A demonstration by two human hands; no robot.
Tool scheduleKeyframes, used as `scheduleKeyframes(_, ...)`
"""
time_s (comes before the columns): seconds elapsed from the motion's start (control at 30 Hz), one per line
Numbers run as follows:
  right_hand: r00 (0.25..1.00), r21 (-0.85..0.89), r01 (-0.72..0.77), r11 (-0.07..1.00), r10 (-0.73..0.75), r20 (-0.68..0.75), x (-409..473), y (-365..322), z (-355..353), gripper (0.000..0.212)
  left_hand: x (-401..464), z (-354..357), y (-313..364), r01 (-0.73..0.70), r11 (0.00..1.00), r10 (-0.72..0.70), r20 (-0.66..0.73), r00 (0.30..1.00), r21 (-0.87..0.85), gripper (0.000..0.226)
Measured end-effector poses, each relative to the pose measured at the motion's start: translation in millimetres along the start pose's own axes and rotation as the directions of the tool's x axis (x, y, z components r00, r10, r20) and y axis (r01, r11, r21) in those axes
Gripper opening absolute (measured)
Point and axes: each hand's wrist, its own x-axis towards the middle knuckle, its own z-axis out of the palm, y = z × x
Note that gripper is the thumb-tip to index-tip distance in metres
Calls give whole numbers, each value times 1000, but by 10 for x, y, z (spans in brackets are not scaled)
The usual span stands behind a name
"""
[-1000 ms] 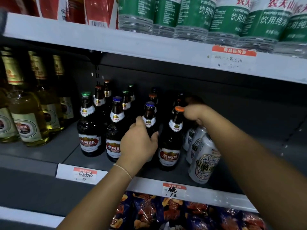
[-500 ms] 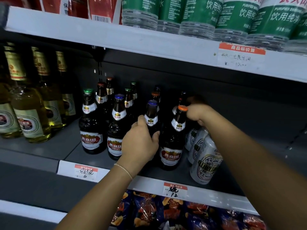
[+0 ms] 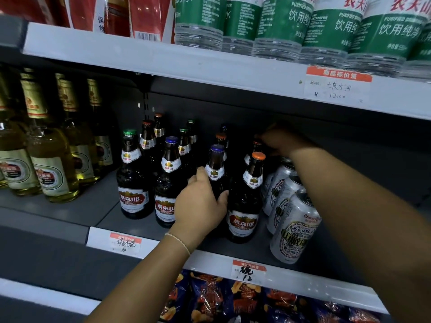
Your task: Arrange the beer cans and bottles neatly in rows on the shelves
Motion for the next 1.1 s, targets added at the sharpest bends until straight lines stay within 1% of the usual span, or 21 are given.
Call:
scheduleKeyframes(0.07,994,91,-69,993,61,93,56,18,27,17,9,11,-19,6,1000,-6,9,1000,-6,74)
scheduleKeyframes(0.13,986,129,-100,987,81,143,76,43,33,14,14,17,-27,13,1000,-12,18,1000,-16,73)
scheduleKeyframes(0.27,989,238,-105,966,77,125,91,76,77,21,5,25,-33,16,999,-16,15,1000,-29,72)
scheduleKeyframes(0.37,992,261,-90,961,62,114,124,83,101,22,3,37,-40,-1,999,1,9,1000,-36,72)
scheduleKeyframes(0.47,988,282,-112,953,76,133,162,89,90,22,1,39,-50,-12,999,12,-2,1000,-50,72)
scheduleKeyframes(0.53,986,275,-121,954,83,147,171,86,94,23,-4,43,-58,-18,998,17,-9,1000,-64,72)
scheduleKeyframes(0.73,989,257,-109,960,78,128,197,70,105,27,2,54,-69,-32,996,31,-20,999,-77,70)
scheduleKeyframes(0.9,988,164,-73,984,49,144,194,42,115,29,0,69,-97,-32,996,31,-16,999,-88,72)
scheduleKeyframes(1.1,985,87,-96,992,82,152,210,-9,112,25,-12,72,-113,-37,995,36,-17,999,-95,73)
